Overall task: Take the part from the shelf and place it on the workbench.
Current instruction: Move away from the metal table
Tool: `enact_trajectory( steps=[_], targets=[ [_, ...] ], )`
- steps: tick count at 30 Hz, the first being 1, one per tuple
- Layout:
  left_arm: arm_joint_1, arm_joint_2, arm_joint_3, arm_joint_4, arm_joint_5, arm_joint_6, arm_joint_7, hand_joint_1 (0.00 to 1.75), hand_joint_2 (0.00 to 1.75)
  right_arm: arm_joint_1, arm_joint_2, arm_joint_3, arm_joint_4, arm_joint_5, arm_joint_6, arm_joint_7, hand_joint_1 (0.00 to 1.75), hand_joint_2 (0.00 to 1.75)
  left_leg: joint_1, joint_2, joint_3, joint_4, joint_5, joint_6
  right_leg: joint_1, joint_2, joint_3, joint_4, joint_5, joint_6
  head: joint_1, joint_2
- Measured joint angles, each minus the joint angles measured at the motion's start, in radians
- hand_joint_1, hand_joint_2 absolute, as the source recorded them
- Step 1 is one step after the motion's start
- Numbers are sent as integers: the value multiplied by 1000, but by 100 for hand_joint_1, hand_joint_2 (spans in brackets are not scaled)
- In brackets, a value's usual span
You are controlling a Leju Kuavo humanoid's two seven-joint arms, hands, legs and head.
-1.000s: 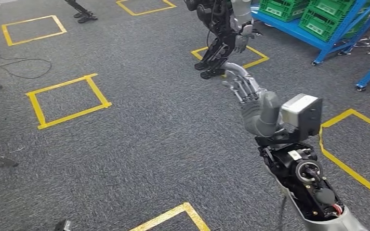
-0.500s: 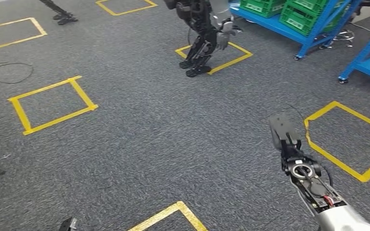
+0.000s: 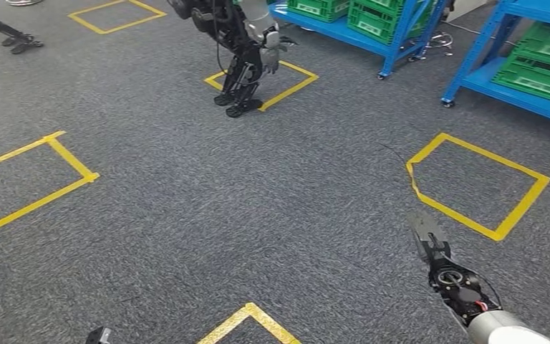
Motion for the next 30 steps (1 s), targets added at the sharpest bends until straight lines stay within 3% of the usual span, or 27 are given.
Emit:
enact_trajectory(
  steps=[2, 3, 5, 6, 7, 8, 9, 11, 13, 15, 17, 19, 21, 22, 23, 24, 27, 29, 30],
  targets=[
    [-2, -2, -2, 0, -1, -2, 0, 0, 0, 0, 1, -6, 39, -16, 10, 28, 0, 0, 3, 19, 10, -22, 9, 3, 2, -26, -9, 20, -19, 9, 4, 0],
    [-2, -2, -3, 0, -2, -3, 0, 0, 0, 0, 1, -11, 60, -29, 18, 51, 0, 0, 6, 29, 15, -32, 13, 5, 4, -50, -26, 61, -46, 12, 9, 0],
    [-2, -3, -4, 0, -3, -6, 0, 0, 0, 9, 4, -24, 103, -56, 39, 113, 0, 0, 5, 45, 18, -38, 15, 8, 4, -91, -82, 193, -119, 18, 20, 0],
    [0, -4, -5, 0, -4, -7, 0, 0, 0, 20, 6, -29, 123, -68, 49, 146, 0, 0, 5, 53, 18, -37, 14, 8, 3, -97, -108, 253, -144, 21, 23, 0],
    [1, -6, -7, 0, -4, -9, 0, 0, 0, 32, 9, -34, 143, -78, 60, 186, 0, 0, 6, 60, 18, -35, 12, 7, 1, -101, -120, 283, -151, 25, 26, 0],
    [2, -8, -9, 0, -3, -10, 0, 0, 0, 45, 13, -38, 161, -89, 72, 231, 0, 0, 7, 67, 17, -33, 10, 4, -2, -105, -112, 272, -137, 28, 30, 0],
    [3, -10, -11, 0, -4, -11, 0, 0, 0, 56, 16, -43, 177, -100, 87, 279, 0, 0, 9, 74, 18, -28, 6, 0, -6, -111, -84, 221, -107, 32, 35, 0],
    [3, -11, -14, 0, -7, -13, 0, 0, 0, 66, 28, -53, 203, -121, 119, 366, 0, 0, 9, 91, 17, -12, -7, -13, -9, -140, -11, 81, -49, 38, 47, 0],
    [1, -9, -17, 0, -14, -13, 2, 0, 0, 67, 44, -65, 223, -139, 143, 421, 0, 0, 6, 107, 17, 4, -17, -25, -7, -149, 19, 17, -32, 26, 49, 0],
    [-1, -8, -21, 0, -22, -14, 5, 0, 0, 72, 60, -76, 243, -151, 155, 451, 0, 0, 6, 121, 19, 8, -21, -32, -4, -130, 17, 18, -32, 7, 38, 0],
    [-4, -7, -26, 0, -31, -15, 8, 0, 0, 76, 72, -84, 258, -156, 159, 465, 0, 0, 11, 107, 14, 29, -41, -41, -4, -115, 16, 17, -29, -5, 29, 0],
    [-5, -7, -32, 0, -37, -15, 10, 0, 0, 76, 79, -92, 267, -157, 159, 467, 0, 0, 15, 71, -28, 127, -101, -49, -5, -103, 14, 16, -25, -14, 18, 0],
    [-4, -5, -40, 0, -43, -15, 12, 0, 0, 75, 84, -99, 276, -157, 161, 466, 0, 0, 16, 50, -97, 274, -165, -51, -2, -87, 12, 16, -23, -21, 6, 0],
    [-3, -5, -44, 0, -47, -15, 13, 0, 0, 75, 85, -102, 281, -157, 163, 466, 0, 0, 15, 47, -118, 318, -175, -49, 1, -78, 11, 16, -22, -22, 4, 0],
    [-2, -5, -46, 0, -50, -15, 13, 0, 0, 75, 86, -103, 286, -156, 167, 469, 0, 0, 15, 44, -122, 321, -165, -44, 3, -68, 10, 16, -22, -23, 2, 0],
    [-2, -5, -48, 0, -53, -15, 14, 0, 0, 75, 87, -105, 290, -155, 173, 473, 0, 0, 13, 41, -105, 281, -136, -37, 5, -57, 10, 16, -21, -24, 1, 0],
    [-4, 1, -52, 0, -61, -21, 15, 0, 0, 75, 93, -108, 297, -148, 187, 489, 0, 0, 4, 1, -3, 66, -44, -10, 7, -28, 9, 16, -17, -22, 0, 0],
    [-7, 5, -60, 0, -67, -27, 20, 0, 0, 76, 96, -109, 301, -151, 189, 495, 0, 0, -2, -9, 23, 12, -31, -4, 5, -13, 5, 15, -13, -15, 0, 0],
    [-7, 6, -64, 0, -72, -29, 26, 0, 0, 77, 96, -109, 304, -158, 189, 494, 0, 0, -3, 0, 23, 8, -27, -3, 3, -5, 3, 13, -10, -9, 0, 0]
  ],
)
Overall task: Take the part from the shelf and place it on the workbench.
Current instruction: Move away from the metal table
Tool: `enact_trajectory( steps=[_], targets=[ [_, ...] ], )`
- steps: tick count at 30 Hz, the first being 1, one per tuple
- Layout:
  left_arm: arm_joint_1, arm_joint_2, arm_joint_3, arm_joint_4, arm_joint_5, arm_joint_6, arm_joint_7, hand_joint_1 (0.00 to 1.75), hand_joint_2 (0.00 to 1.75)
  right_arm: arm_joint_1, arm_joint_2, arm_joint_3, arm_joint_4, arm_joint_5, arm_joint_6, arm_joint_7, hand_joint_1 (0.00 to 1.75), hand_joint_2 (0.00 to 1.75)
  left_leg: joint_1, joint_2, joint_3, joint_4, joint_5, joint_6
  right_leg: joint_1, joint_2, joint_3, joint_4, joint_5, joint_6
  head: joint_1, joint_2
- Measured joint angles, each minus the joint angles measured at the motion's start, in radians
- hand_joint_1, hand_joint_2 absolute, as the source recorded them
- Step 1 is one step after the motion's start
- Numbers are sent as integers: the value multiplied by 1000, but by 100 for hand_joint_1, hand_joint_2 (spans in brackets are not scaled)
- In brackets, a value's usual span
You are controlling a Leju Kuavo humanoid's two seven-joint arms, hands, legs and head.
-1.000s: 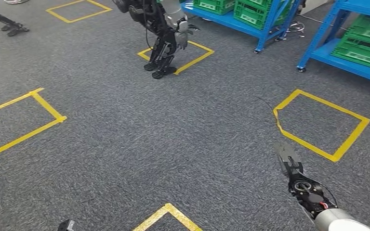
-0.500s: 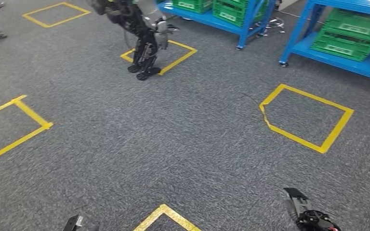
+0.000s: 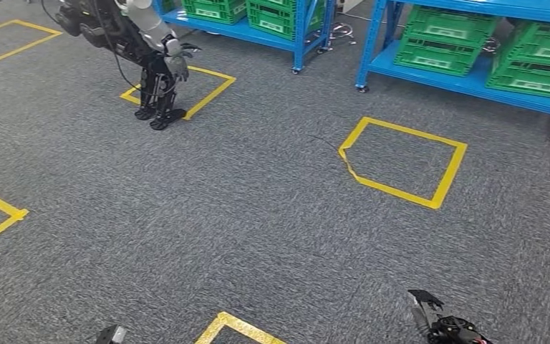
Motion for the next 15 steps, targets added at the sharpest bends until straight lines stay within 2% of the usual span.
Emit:
enact_trajectory(
  steps=[1, 2, 3, 5, 6, 7, 8, 9, 11, 12, 13, 14, 15],
  targets=[
    [-1, 0, -4, 0, -6, -2, 8, 0, 0, 1, 0, -2, 3, -10, -2, -2, 0, 0, 2, 9, 3, -8, 4, 1, -1, -2, -1, 1, -1, 5, 0, 0],
    [-2, 0, -8, 0, -13, -3, 17, 0, 0, 2, 1, -4, 6, -22, -4, -6, 0, 0, 5, 18, 6, -18, 9, 4, 1, -17, -6, 10, -9, 9, 2, 0],
    [-3, -1, -13, 0, -19, -4, 24, 0, 0, 3, 1, -7, 8, -31, -6, -10, 0, 0, 7, 28, 9, -29, 14, 7, 3, -39, -18, 39, -31, 13, 6, 0],
    [-2, -1, -24, 0, -27, -5, 31, 0, 0, 2, 1, -15, 10, -43, -10, -16, 0, 0, 9, 46, 13, -38, 19, 10, 5, -85, -68, 154, -102, 20, 19, 0],
    [-1, -1, -29, 0, -29, -6, 32, 0, 0, 1, 1, -17, 11, -45, -11, -17, 0, 0, 9, 56, 12, -38, 19, 11, 2, -94, -97, 222, -134, 24, 23, 0],
    [0, -1, -34, 0, -31, -8, 32, 0, 0, 1, 1, -19, 12, -46, -12, -18, 0, 0, 9, 66, 12, -37, 18, 10, -1, -97, -115, 269, -150, 29, 27, 0],
    [0, -1, -38, 0, -32, -10, 30, 0, 0, 1, 1, -21, 13, -47, -14, -17, 0, 0, 10, 75, 12, -36, 17, 9, -4, -100, -117, 282, -146, 33, 29, 0],
    [0, -2, -43, 0, -34, -12, 27, 0, 0, 1, 1, -23, 15, -47, -17, -16, 0, 0, 12, 84, 13, -33, 15, 6, -8, -104, -99, 254, -124, 38, 31, 0],
    [-1, -2, -52, 0, -40, -15, 15, 0, 0, 1, 2, -25, 18, -47, -24, -13, 0, 0, 15, 98, 14, -22, 6, -6, -13, -128, -23, 115, -61, 47, 38, 0],
    [-2, 0, -56, 0, -43, -15, 11, 0, 0, 0, 3, -25, 18, -47, -28, -13, 0, 0, 15, 105, 13, -13, 1, -13, -13, -138, 7, 55, -41, 45, 43, 0],
    [-3, 2, -59, 0, -47, -16, 8, 0, 0, -1, 5, -26, 19, -47, -32, -14, 0, 0, 13, 110, 12, -6, -3, -19, -12, -144, 25, 19, -32, 40, 45, 0],
    [-4, 4, -62, 0, -50, -18, 8, 0, 0, -2, 7, -27, 19, -47, -36, -15, 0, 0, 11, 115, 11, -1, -6, -23, -10, -143, 28, 8, -35, 32, 43, 0],
    [-5, 4, -67, 0, -54, -20, 9, 0, 0, -2, 8, -29, 20, -46, -39, -14, 0, 0, 9, 121, 11, 3, -7, -25, -9, -132, 25, 9, -32, 22, 39, 0]
  ],
)
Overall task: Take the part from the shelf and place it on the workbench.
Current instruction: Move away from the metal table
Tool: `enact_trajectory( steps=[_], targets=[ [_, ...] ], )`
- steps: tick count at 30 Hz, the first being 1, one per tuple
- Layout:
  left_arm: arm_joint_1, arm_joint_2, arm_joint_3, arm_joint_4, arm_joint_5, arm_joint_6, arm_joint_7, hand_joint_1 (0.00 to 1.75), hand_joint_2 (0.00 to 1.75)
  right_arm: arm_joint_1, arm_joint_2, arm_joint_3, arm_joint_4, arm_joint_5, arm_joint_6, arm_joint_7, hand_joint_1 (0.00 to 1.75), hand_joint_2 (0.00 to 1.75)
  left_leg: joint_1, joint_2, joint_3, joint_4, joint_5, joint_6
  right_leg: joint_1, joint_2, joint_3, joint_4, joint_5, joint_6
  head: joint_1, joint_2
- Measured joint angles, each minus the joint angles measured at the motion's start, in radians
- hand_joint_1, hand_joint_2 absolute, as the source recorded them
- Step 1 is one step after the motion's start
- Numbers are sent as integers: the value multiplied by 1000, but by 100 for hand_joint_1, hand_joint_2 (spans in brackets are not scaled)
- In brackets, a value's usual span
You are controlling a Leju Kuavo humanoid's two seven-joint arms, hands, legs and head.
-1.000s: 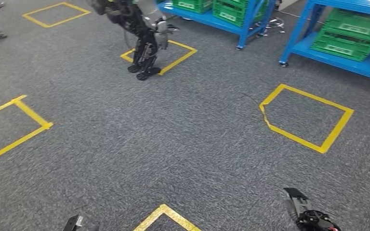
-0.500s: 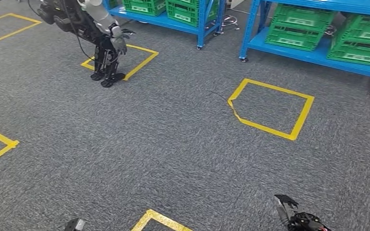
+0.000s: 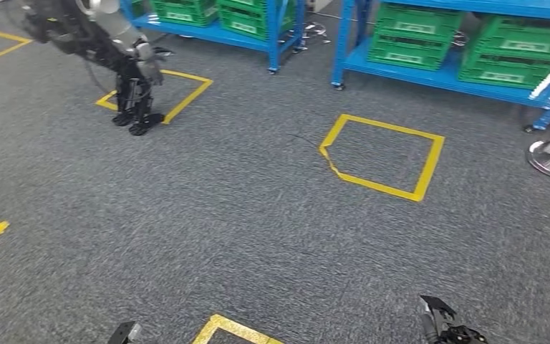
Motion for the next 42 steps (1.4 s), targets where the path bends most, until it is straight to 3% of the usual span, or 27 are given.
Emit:
enact_trajectory(
  steps=[1, 3, 6, 8, 9, 10, 12, 13, 14, 16, 17, 19, 21, 22, 23, 24, 25, 27, 29, 31, 33, 34, 36, 38, 39, 40, 42],
  targets=[
    [-1, 0, -6, 0, -2, -2, 2, 0, 0, 0, 0, -2, 1, 1, -2, 3, 0, 0, 0, 4, 0, 1, -2, -3, 0, 8, -1, 1, 1, -7, -6, 0],
    [-2, -1, -15, 0, -4, -5, 9, 0, 0, 0, 1, -4, 4, 3, -6, 12, 0, 0, 5, -16, -12, 36, -30, -11, -1, 22, -3, -1, 5, -18, -16, 0],
    [-1, -2, -21, 0, -4, -8, 16, 0, 0, -2, 1, -4, 5, 5, -11, 21, 0, 0, 10, -67, -105, 237, -132, -20, 0, 43, -9, -2, 10, -28, -32, 0],
    [1, -2, -28, 0, -4, -8, 20, 0, 0, -2, 1, -5, 6, 5, -13, 26, 0, 0, 10, -75, -152, 329, -154, -16, 3, 62, -12, -1, 12, -31, -36, 0],
    [1, -2, -31, 0, -4, -8, 21, 0, 0, -1, 1, -5, 7, 5, -14, 29, 0, 0, 9, -78, -147, 312, -134, -11, 5, 72, -12, -2, 13, -32, -37, 0],
    [1, -2, -33, 0, -4, -8, 22, 0, 0, -1, 1, -5, 7, 4, -15, 31, 0, 0, 7, -84, -122, 255, -97, -3, 7, 83, -12, -2, 14, -32, -38, 0],
    [0, -1, -35, 0, -4, -8, 23, 0, 0, -2, 2, -5, 8, 4, -15, 33, 0, 0, 3, -115, -50, 98, -26, 16, 8, 104, -12, -2, 17, -31, -39, 0],
    [-1, 1, -36, 0, -4, -8, 23, 0, 0, -2, 3, -5, 8, 4, -16, 33, 0, 0, 1, -127, -25, 42, -7, 21, 8, 112, -14, -1, 18, -28, -39, 0],
    [-1, 2, -37, 0, -3, -8, 24, 0, 0, -2, 4, -6, 8, 4, -16, 33, 0, 0, -1, -133, -13, 13, -1, 24, 6, 120, -17, -2, 20, -24, -39, 0],
    [-2, 2, -39, 0, -1, -8, 30, 0, 0, -1, 4, -6, 8, 4, -16, 32, 0, 0, -4, -121, -10, 1, 2, 24, 4, 136, -22, -6, 25, -12, -40, 0],
    [-2, 1, -40, 0, 1, -8, 33, 0, 0, 1, 4, -6, 9, 4, -16, 31, 0, 0, -2, -111, -8, -7, 6, 25, 4, 132, -24, -3, 23, -7, -39, 0],
    [-3, -1, -40, 0, 3, -7, 37, 0, 0, 1, 4, -7, 10, 3, -12, 28, 0, 0, 4, -91, -2, -26, 16, 30, 9, 94, -48, 50, -16, 0, -30, 0],
    [-1, -3, -40, 0, 2, -5, 31, 0, 0, 0, 3, -7, 12, 3, -6, 23, 0, 0, 4, -73, -1, -32, 19, 33, 10, 49, -103, 177, -89, 5, -19, 0],
    [0, -5, -40, 0, 2, -4, 25, 0, 0, 0, 2, -8, 12, 3, -3, 21, 0, 0, 4, -63, -1, -32, 19, 34, 9, 41, -128, 239, -115, 8, -15, 0],
    [1, -8, -40, 0, 1, -3, 21, 0, 0, 0, 1, -8, 13, 3, 0, 20, 0, 0, 4, -53, -1, -32, 18, 33, 7, 36, -140, 274, -124, 12, -12, 0],
    [1, -12, -41, 0, 0, -3, 16, 0, 0, 0, 0, -8, 13, 3, 1, 18, 0, 0, 5, -44, 0, -31, 17, 32, 5, 32, -135, 270, -112, 16, -9, 0],
    [1, -16, -41, 0, -1, -3, 13, 0, 0, 0, -1, -9, 13, 3, 2, 16, 0, 0, 6, -36, 1, -29, 15, 30, 2, 26, -109, 227, -84, 20, -5, 0],
    [0, -20, -41, 0, -4, -3, 8, 0, 0, -1, -3, -10, 13, 4, 5, 12, 0, 0, 6, -22, 3, -19, 8, 20, 1, -7, -32, 84, -22, 24, 4, 0],
    [0, -21, -41, 0, -6, -3, 5, 0, 0, -3, -3, -10, 13, 4, 7, 9, 0, 0, 1, -9, 2, -7, 1, 10, 3, -29, 8, 0, 0, 14, 9, 0],
    [-1, -20, -41, 0, -7, -2, 5, 0, 0, -4, -3, -10, 14, 3, 10, 9, 0, 0, -2, 6, 2, -3, -2, 5, 4, -16, 6, -7, -1, -2, 2, 0],
    [-2, -20, -41, 0, -7, -2, 5, 0, 0, -2, -3, -10, 14, 3, 13, 12, 0, 0, 0, -4, -2, 13, -18, -3, 2, 1, 4, -8, 2, -13, -7, 0],
    [-2, -20, -42, 0, -8, -2, 5, 0, 0, -2, -3, -10, 14, 3, 15, 14, 0, 0, 3, -22, -17, 48, -42, -9, 0, 8, 3, -9, 4, -18, -12, 0],
    [-1, -20, -44, 0, -8, -2, 10, 0, 0, -3, -3, -11, 14, 0, 15, 19, 0, 0, 7, -62, -77, 182, -114, -17, -1, 23, -2, -9, 8, -25, -25, 0],
    [1, -19, -48, 0, -8, -2, 16, 0, 0, -3, -3, -11, 14, -1, 14, 19, 0, 0, 9, -74, -136, 302, -155, -18, 0, 37, -5, -9, 10, -28, -34, 0],
    [1, -19, -50, 0, -7, -2, 18, 0, 0, -3, -2, -11, 14, 0, 14, 17, 0, 0, 9, -75, -142, 309, -145, -15, 1, 44, -6, -9, 11, -28, -36, 0],
    [1, -18, -52, 0, -7, -2, 19, 0, 0, -2, -2, -11, 14, 2, 14, 14, 0, 0, 8, -77, -128, 273, -116, -10, 1, 51, -5, -9, 11, -29, -38, 0],
    [0, -16, -56, 0, -6, -2, 19, 0, 0, -2, -1, -10, 15, 6, 14, 10, 0, 0, 7, -86, -62, 125, -42, 4, 3, 62, -2, -9, 11, -28, -39, 0]
  ],
)
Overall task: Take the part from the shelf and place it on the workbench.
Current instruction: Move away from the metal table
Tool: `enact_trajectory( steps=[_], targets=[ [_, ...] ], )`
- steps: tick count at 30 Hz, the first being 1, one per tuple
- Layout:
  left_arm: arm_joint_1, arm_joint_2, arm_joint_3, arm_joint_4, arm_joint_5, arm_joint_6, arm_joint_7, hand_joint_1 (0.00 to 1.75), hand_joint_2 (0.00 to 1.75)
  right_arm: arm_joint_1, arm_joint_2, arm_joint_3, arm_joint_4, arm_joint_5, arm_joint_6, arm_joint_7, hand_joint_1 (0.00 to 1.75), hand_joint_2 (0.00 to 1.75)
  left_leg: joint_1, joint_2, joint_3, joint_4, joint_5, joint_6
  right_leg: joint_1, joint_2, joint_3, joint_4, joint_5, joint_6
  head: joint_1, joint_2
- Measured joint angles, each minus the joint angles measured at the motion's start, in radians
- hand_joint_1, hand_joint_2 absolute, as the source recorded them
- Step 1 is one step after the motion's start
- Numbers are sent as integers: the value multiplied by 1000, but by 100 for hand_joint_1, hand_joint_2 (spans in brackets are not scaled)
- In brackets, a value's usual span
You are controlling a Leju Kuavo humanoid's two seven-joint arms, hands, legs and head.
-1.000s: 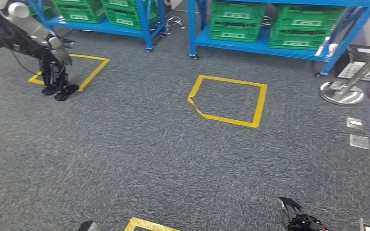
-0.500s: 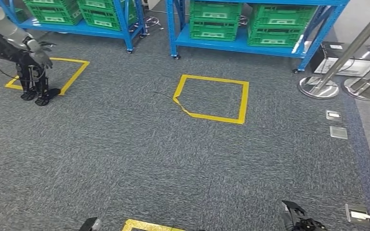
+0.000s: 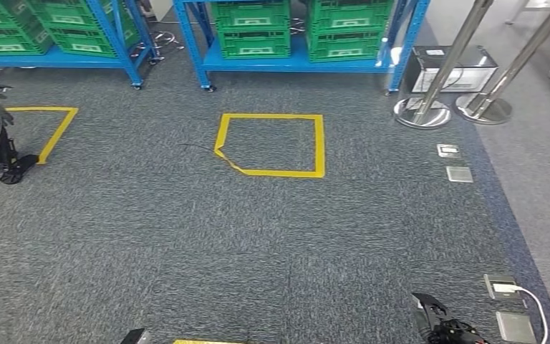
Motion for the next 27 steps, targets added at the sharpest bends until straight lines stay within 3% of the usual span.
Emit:
enact_trajectory(
  steps=[2, 6, 7, 12, 16, 19, 21, 25, 26, 27],
  targets=[
    [-2, 3, -2, 0, 1, 0, 0, 0, 0, 0, 2, 0, 0, 2, 0, -2, 0, 0, -4, -7, 45, -104, 38, 8, 3, 8, -1, 1, 0, 5, 0, 0],
    [-1, 3, -3, 0, 1, 0, 0, 0, 0, 2, 3, 1, 0, 4, 2, -5, 0, 0, -4, -8, 51, -128, 40, -9, 6, 7, -4, 3, -9, -8, 7, 0],
    [-1, 4, -3, 0, 1, 0, 0, 0, 0, 2, 4, 2, 1, 4, 3, -6, 0, 0, -6, -8, 52, -128, 41, -8, 5, 7, -3, 1, -6, -6, 9, 0],
    [-1, 4, -3, 0, 2, -1, 0, 0, 0, 2, 4, 2, 1, 6, 3, -8, 0, 0, -8, -8, 50, -127, 41, -1, 4, 7, 3, -9, 0, 7, 18, 0],
    [-1, 6, -4, 0, 0, -4, -1, 0, 0, 2, 6, 2, 1, 7, 3, -14, 0, 0, -15, -8, 49, -119, 35, 17, -4, 8, 7, -19, 2, 29, 16, 0],
    [-1, 7, -5, 0, -1, -7, -1, 0, 0, 2, 6, 2, 1, 8, 3, -14, 0, 0, -12, -7, 56, -132, 35, 28, -2, 7, 8, -7, 7, 41, 15, 0],
    [-1, 6, -6, 0, -1, -9, -2, 0, 0, 1, 7, 2, 2, 10, 4, -14, 0, 0, -6, -3, 73, -147, 34, 36, 0, -8, -7, 34, -11, 47, 20, 0],
    [1, 6, -6, 0, -1, -10, -2, 0, 0, 1, 8, 3, 2, 19, 5, -24, 0, 0, -2, 7, 94, -154, 25, 38, -5, -26, -129, 263, -113, 55, 32, 0],
    [2, 5, -6, 0, -1, -10, -2, 0, 0, 3, 8, 3, 2, 25, 4, -31, 0, 0, 0, 8, 100, -154, 20, 34, -8, -27, -146, 284, -112, 57, 33, 0],
    [3, 4, -6, 0, -1, -10, -2, 0, 0, 4, 8, 3, 2, 33, 4, -40, 0, 0, 4, 9, 107, -154, 15, 29, -12, -29, -142, 264, -89, 61, 34, 0]
  ],
)
